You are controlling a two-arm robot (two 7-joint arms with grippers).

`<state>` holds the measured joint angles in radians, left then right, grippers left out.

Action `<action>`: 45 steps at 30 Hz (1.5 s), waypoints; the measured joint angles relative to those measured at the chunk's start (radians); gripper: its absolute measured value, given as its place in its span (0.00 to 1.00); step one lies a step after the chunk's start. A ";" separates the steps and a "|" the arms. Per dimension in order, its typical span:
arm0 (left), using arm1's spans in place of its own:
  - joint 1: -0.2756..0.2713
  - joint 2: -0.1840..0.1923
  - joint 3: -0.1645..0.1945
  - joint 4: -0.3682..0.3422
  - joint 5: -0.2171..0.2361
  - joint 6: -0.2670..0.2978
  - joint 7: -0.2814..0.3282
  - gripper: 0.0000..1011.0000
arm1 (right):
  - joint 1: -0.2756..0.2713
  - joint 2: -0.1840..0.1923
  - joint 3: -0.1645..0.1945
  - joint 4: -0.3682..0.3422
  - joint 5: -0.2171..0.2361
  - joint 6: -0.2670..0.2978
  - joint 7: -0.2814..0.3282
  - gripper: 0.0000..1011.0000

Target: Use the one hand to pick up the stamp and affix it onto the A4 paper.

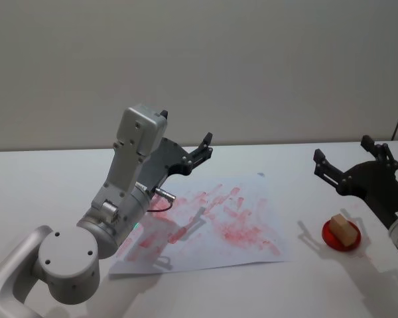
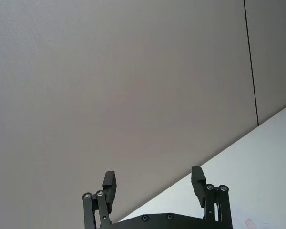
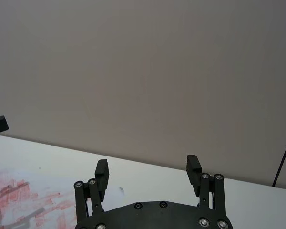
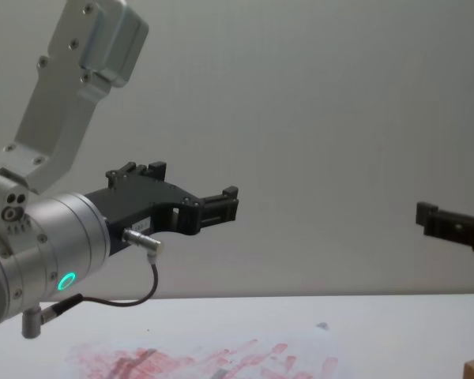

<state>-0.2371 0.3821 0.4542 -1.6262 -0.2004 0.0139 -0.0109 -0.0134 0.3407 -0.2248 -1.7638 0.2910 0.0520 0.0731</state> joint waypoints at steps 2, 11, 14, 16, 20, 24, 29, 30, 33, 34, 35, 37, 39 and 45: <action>0.000 0.000 0.000 0.000 0.000 0.000 0.000 0.99 | -0.001 -0.001 0.000 -0.001 -0.001 -0.008 -0.003 0.99; 0.000 0.000 0.000 0.000 0.000 0.000 0.000 0.99 | -0.002 -0.003 -0.001 -0.003 -0.004 -0.018 -0.007 0.99; 0.000 0.000 0.000 0.000 0.000 0.000 0.000 0.99 | -0.002 -0.003 -0.001 -0.003 -0.004 -0.018 -0.007 0.99; 0.000 0.000 0.000 0.000 0.000 0.000 0.000 0.99 | -0.002 -0.003 -0.001 -0.003 -0.004 -0.018 -0.007 0.99; 0.000 0.000 0.000 0.000 0.000 0.000 0.000 0.99 | -0.001 -0.003 -0.001 -0.003 -0.004 -0.018 -0.007 0.99; 0.000 0.000 0.000 0.000 0.000 0.000 0.000 0.99 | -0.001 -0.003 -0.001 -0.003 -0.004 -0.018 -0.007 0.99; 0.000 0.000 0.000 0.000 0.000 0.000 0.000 0.99 | -0.001 -0.003 -0.001 -0.003 -0.004 -0.018 -0.006 0.99; 0.000 0.000 0.000 0.000 0.000 0.000 0.000 0.99 | -0.001 -0.003 -0.001 -0.003 -0.004 -0.018 -0.006 0.99; 0.000 0.000 0.000 0.000 0.000 0.000 0.000 0.99 | -0.001 -0.003 -0.001 -0.003 -0.004 -0.018 -0.006 0.99; 0.000 0.000 0.000 0.000 0.000 0.000 0.000 0.99 | -0.001 -0.003 -0.001 -0.003 -0.004 -0.018 -0.006 0.99; 0.000 0.000 0.000 0.000 0.000 0.000 0.000 0.99 | -0.001 -0.003 -0.001 -0.003 -0.004 -0.018 -0.006 0.99; 0.000 0.000 0.000 0.000 0.000 0.000 0.000 0.99 | -0.001 -0.003 -0.001 -0.003 -0.004 -0.018 -0.006 0.99; 0.000 0.000 0.000 0.000 0.000 0.000 0.000 0.99 | -0.001 -0.003 -0.001 -0.003 -0.004 -0.018 -0.006 0.99; 0.000 0.000 0.000 0.000 0.000 0.000 0.000 0.99 | 0.000 -0.004 -0.001 -0.002 -0.004 -0.018 -0.006 0.99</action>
<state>-0.2371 0.3821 0.4542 -1.6262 -0.2004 0.0139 -0.0109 -0.0139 0.3371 -0.2257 -1.7660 0.2874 0.0340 0.0674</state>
